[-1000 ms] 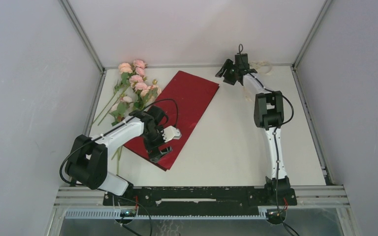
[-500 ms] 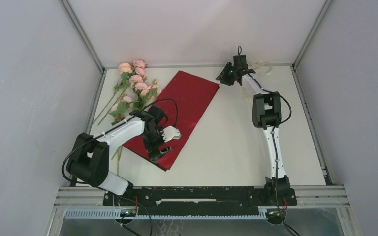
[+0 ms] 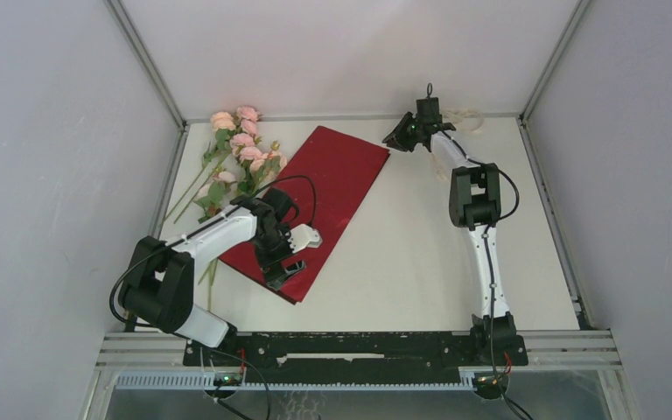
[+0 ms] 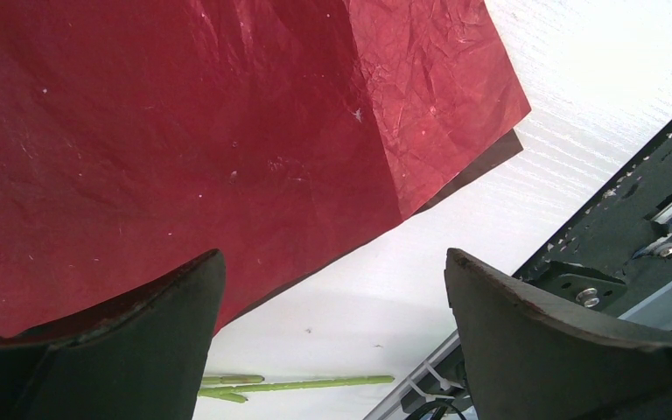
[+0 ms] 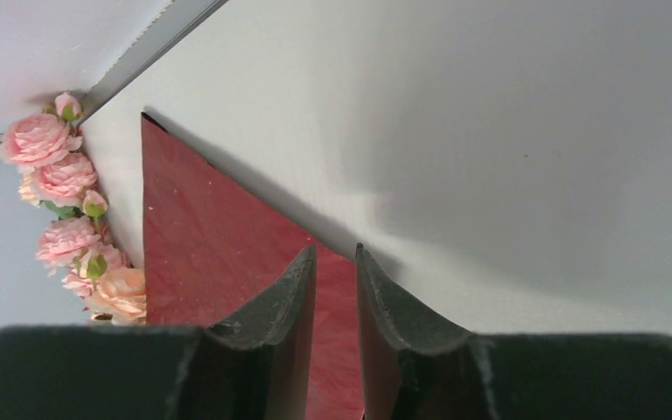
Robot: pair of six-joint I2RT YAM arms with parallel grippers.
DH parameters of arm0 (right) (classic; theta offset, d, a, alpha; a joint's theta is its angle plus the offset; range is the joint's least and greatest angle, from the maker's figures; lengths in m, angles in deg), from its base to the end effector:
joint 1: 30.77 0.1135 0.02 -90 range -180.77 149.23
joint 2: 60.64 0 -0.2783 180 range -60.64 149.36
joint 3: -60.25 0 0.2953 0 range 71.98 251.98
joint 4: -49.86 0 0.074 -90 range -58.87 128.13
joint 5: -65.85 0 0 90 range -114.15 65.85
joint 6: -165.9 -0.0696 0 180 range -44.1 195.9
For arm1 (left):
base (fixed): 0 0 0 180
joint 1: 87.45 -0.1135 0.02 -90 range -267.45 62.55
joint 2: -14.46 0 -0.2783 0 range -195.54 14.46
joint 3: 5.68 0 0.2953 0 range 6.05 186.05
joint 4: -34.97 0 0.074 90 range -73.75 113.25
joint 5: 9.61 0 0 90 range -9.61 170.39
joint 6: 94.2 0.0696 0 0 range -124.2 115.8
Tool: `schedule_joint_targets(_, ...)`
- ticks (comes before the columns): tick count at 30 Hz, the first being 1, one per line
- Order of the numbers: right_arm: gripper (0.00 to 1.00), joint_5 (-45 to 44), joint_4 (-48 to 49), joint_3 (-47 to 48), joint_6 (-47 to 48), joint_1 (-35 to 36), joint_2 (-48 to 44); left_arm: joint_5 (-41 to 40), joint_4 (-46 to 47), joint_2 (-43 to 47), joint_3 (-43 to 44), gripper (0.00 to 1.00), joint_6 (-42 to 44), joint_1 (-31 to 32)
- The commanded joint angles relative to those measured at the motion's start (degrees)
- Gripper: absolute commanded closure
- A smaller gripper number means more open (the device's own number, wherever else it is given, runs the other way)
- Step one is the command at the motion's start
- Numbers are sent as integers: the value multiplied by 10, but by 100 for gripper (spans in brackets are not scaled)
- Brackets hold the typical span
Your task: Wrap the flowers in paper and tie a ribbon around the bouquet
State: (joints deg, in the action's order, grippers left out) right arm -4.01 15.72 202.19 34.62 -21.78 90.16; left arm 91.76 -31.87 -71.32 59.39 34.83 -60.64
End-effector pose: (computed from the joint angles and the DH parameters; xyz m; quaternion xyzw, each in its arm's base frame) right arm 0.6448 0.1263 0.1088 0.1841 0.8867 0.3119 0.2873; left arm 0.2453 -0.1394 0.1445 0.5424 0.8340 -0.0962 0.0317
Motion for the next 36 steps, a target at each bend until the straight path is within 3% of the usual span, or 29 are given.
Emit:
schedule_joint_targets(1, 69, 26, 23, 6, -20, 1, -4, 17, 4, 0, 17, 0, 4, -5)
schedule_joint_targets(13, 63, -75, -33, -3, 28, 3, -26, 18, 6, -1, 15, 0, 3, -6)
schedule_joint_targets(36, 70, 17, 11, -29, -27, 1, -18, 16, 7, -4, 17, 0, 1, -10)
